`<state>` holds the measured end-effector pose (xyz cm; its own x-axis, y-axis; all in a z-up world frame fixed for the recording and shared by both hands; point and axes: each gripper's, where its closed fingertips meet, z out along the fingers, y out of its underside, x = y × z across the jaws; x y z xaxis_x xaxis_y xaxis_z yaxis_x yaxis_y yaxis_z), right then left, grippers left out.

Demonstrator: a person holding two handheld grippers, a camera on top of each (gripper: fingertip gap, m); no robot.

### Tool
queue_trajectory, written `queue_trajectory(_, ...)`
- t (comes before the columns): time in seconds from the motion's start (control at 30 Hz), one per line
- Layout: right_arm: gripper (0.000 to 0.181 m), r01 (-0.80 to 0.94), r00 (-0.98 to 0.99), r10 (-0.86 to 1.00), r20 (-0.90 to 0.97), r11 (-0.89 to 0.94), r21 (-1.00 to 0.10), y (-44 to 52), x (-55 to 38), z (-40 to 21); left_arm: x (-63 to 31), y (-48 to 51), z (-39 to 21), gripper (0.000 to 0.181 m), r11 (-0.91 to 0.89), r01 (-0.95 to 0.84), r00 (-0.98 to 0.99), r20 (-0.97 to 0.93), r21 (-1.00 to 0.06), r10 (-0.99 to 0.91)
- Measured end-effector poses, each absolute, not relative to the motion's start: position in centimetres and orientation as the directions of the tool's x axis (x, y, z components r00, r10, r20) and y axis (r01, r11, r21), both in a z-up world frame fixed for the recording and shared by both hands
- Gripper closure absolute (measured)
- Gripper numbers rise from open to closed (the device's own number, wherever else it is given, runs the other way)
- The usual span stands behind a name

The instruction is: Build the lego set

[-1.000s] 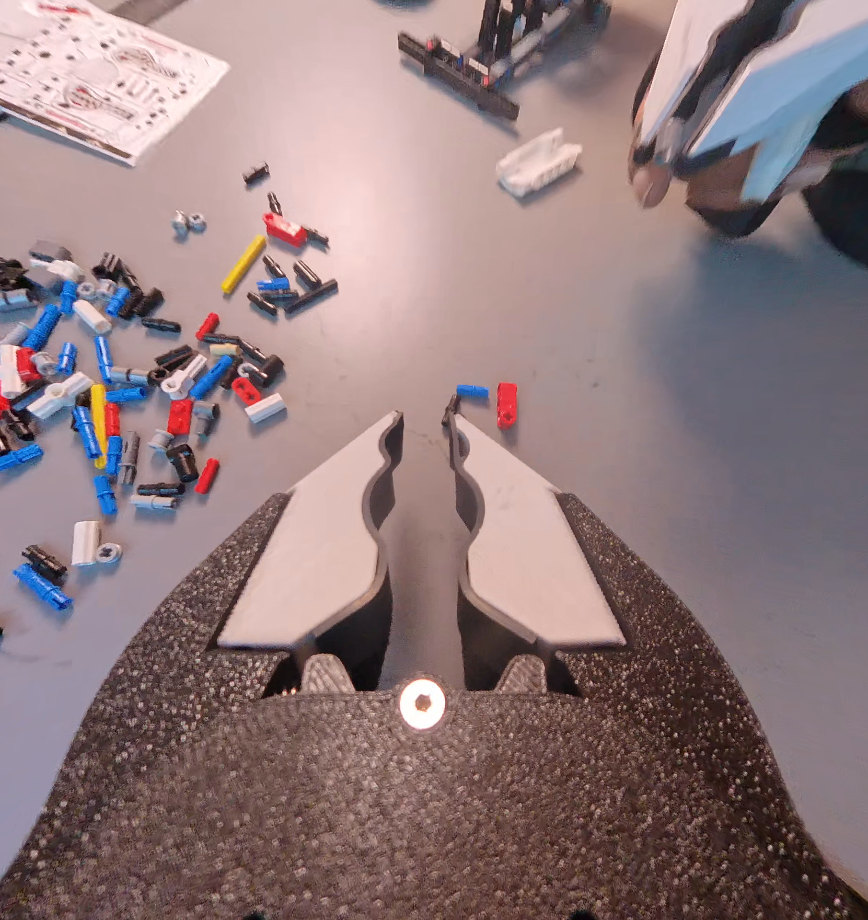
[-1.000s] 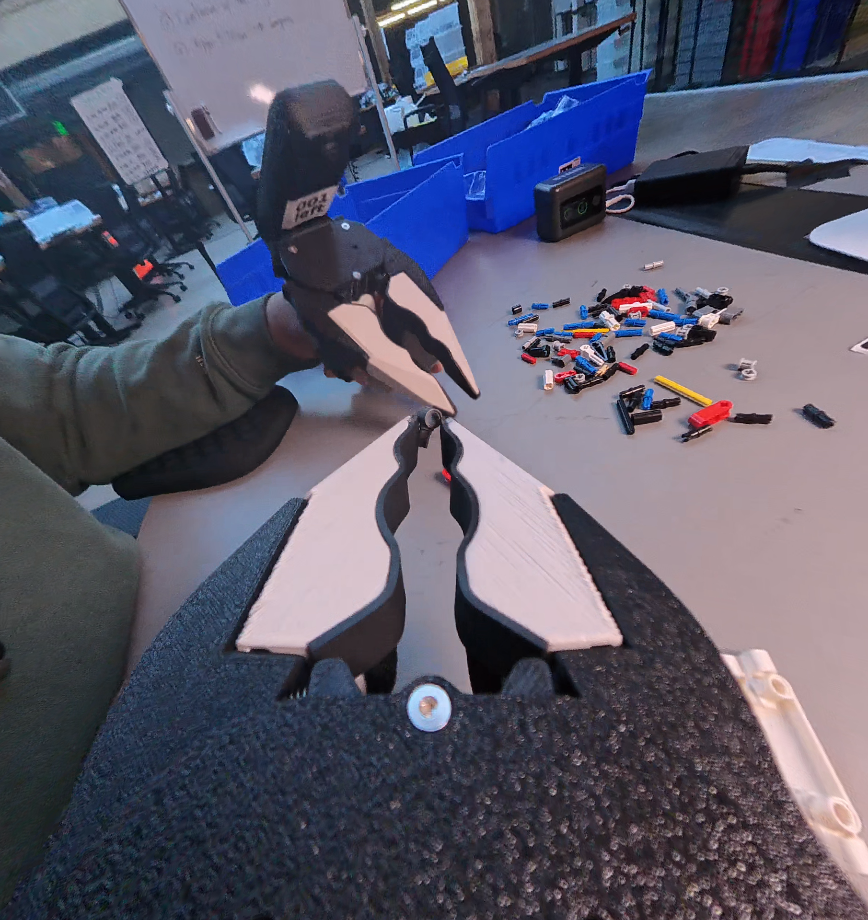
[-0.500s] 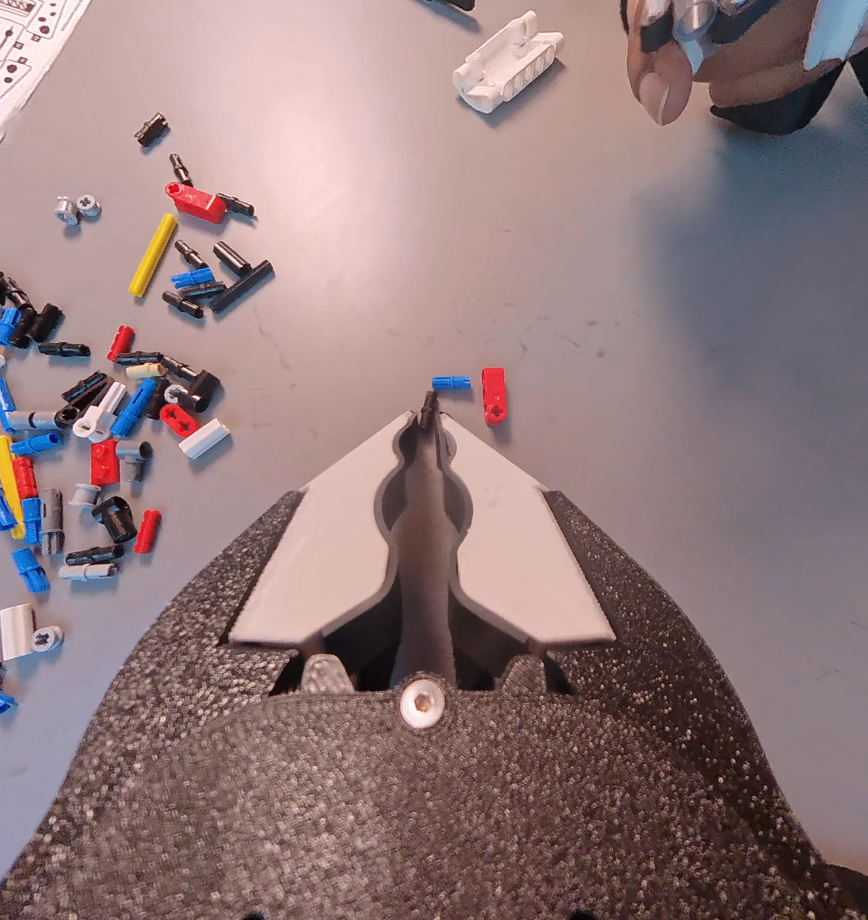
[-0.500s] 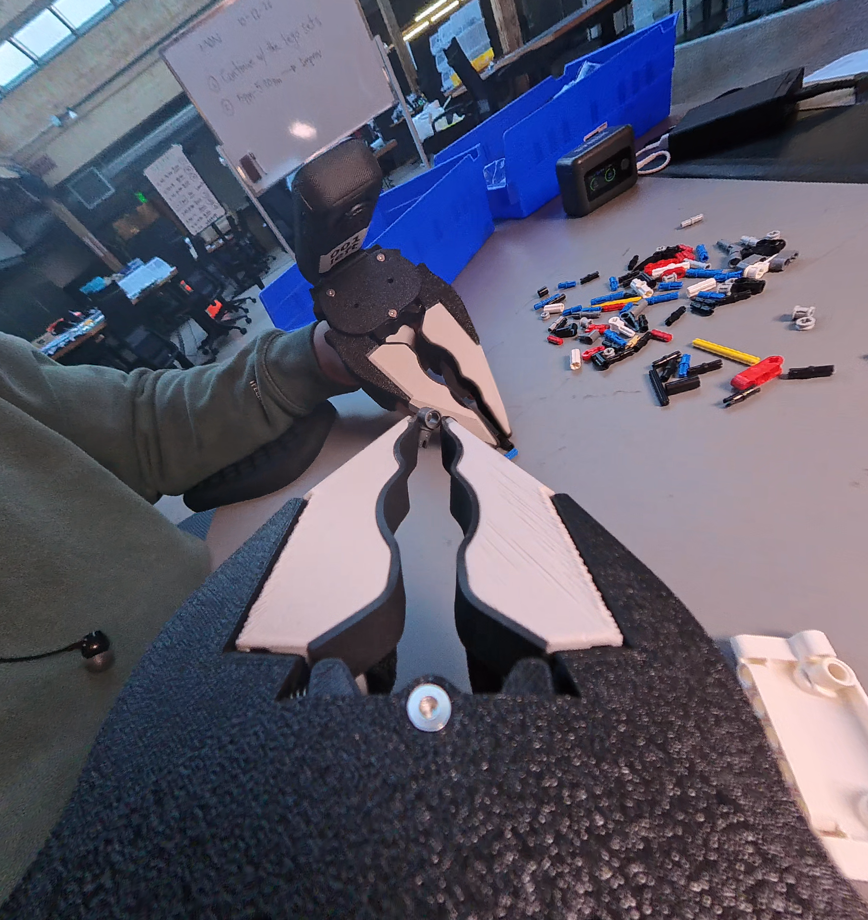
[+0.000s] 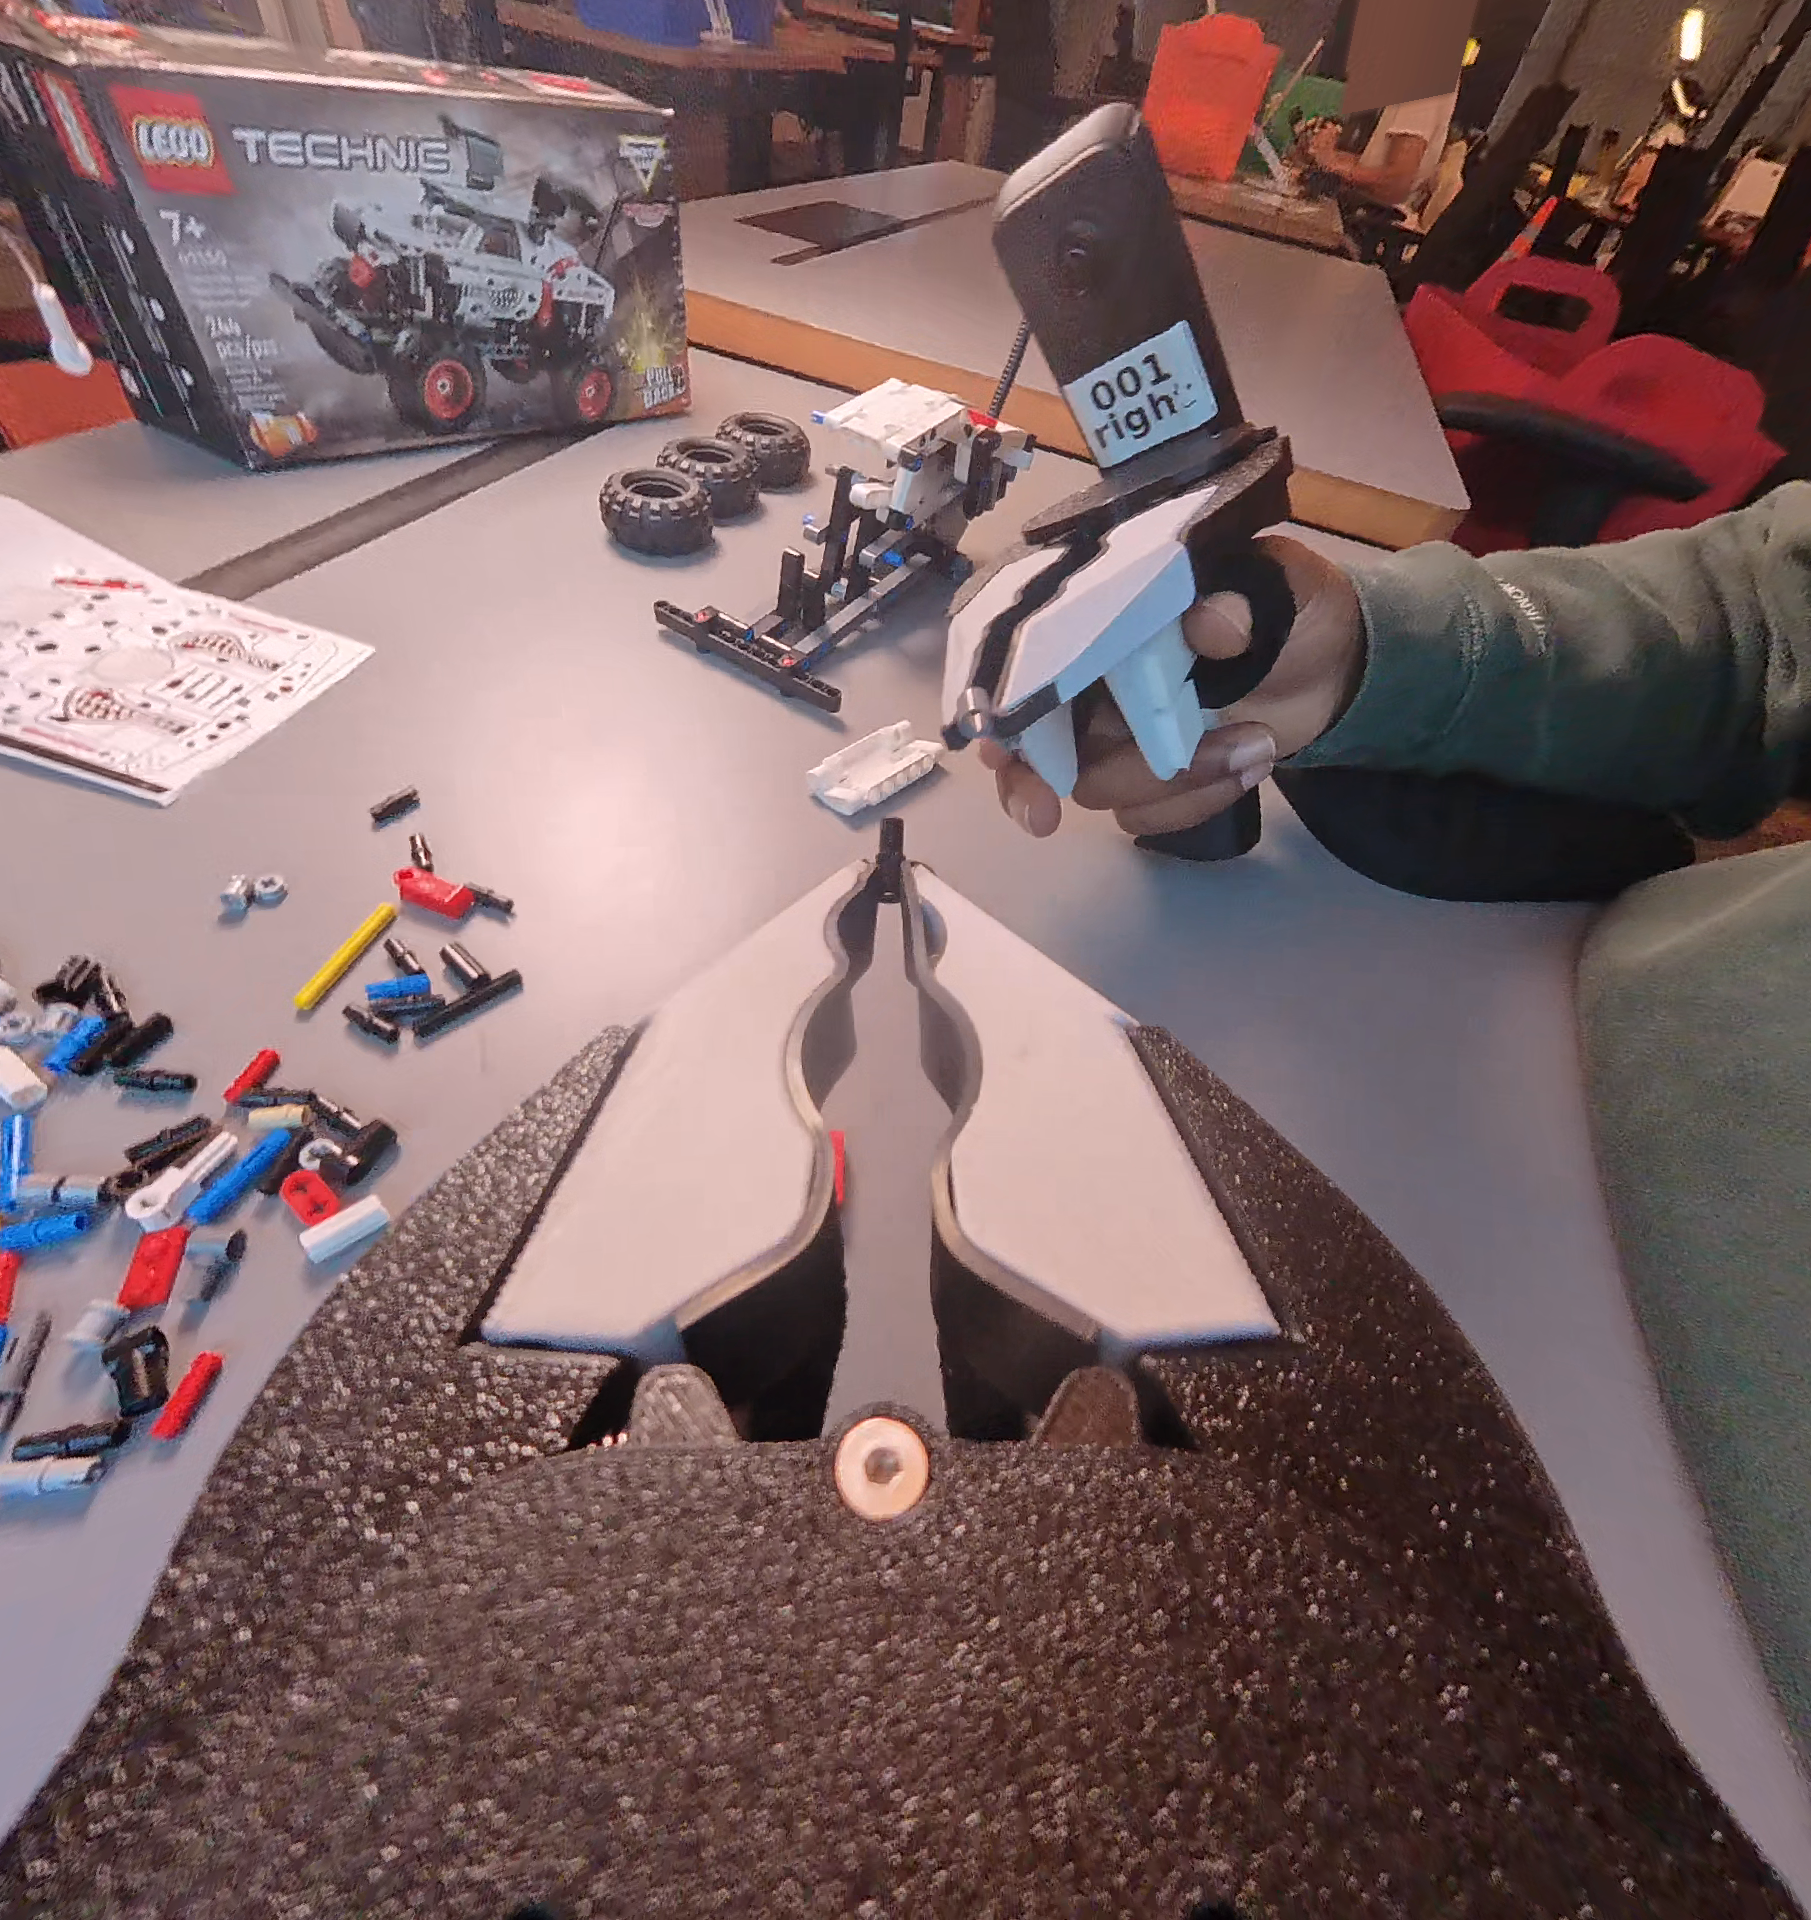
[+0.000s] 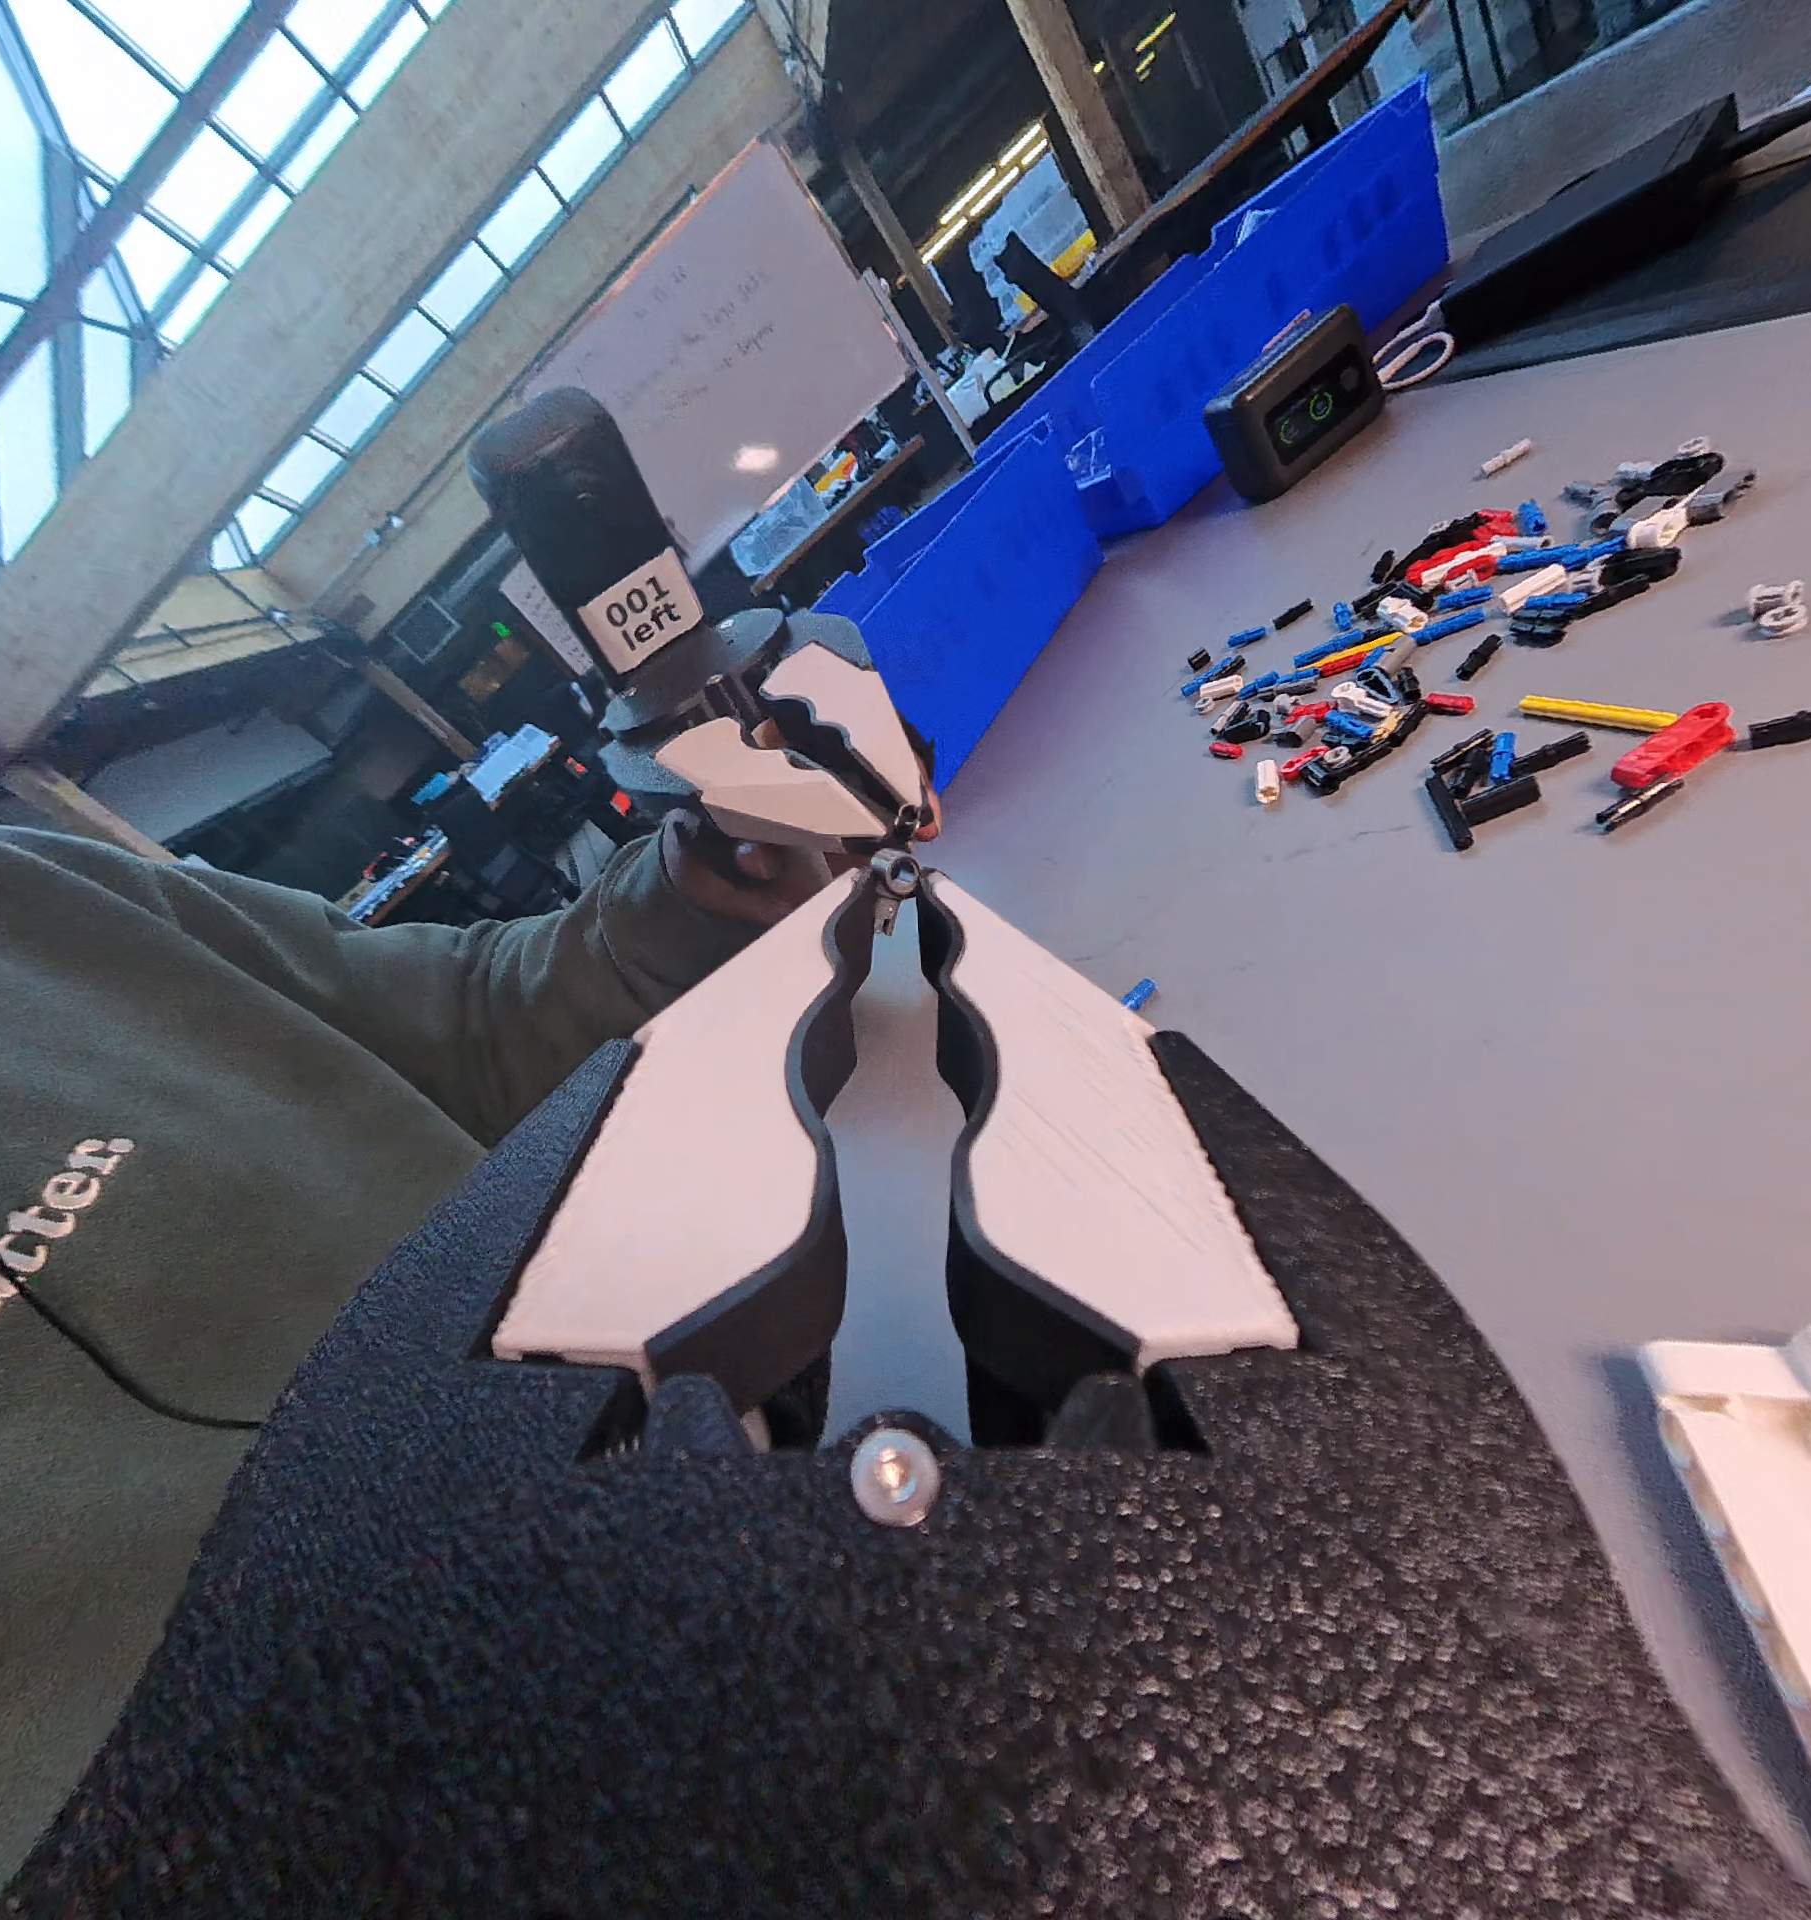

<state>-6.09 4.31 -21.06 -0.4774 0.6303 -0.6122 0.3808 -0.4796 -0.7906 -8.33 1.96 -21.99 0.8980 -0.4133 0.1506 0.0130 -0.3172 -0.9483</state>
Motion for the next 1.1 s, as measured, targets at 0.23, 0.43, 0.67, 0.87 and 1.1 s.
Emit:
queue_trajectory(0.23,0.174,0.402,-0.485,0.649,-0.586,-0.430,-0.808,3.2,-6.3,-21.8,-6.7,2.1,-22.2,0.177,-0.290,-0.180,0.916,-0.052,-0.940,-0.398)
queue_trajectory(0.43,0.174,0.423,-0.479,0.689,-0.543,-0.361,-0.831,2.8,-6.4,-22.8,-6.1,2.1,-23.2,0.178,-0.333,-0.204,0.905,-0.048,-0.921,-0.422)
queue_trajectory(0.67,0.174,0.430,-0.483,0.730,-0.484,-0.285,-0.857,2.4,-6.3,-23.5,-5.9,2.0,-23.7,0.178,-0.360,-0.201,0.901,-0.028,-0.911,-0.433)
queue_trajectory(0.87,0.174,0.405,-0.500,0.811,-0.304,-0.092,-0.910,2.3,-6.0,-24.2,-5.6,1.8,-24.2,0.178,-0.403,-0.137,0.893,0.063,-0.905,-0.445)
queue_trajectory(1.1,0.174,0.328,-0.545,0.834,-0.085,0.120,-0.937,2.0,-5.5,-24.6,-5.0,1.4,-24.6,0.179,-0.470,-0.010,0.854,0.237,-0.883,-0.463)
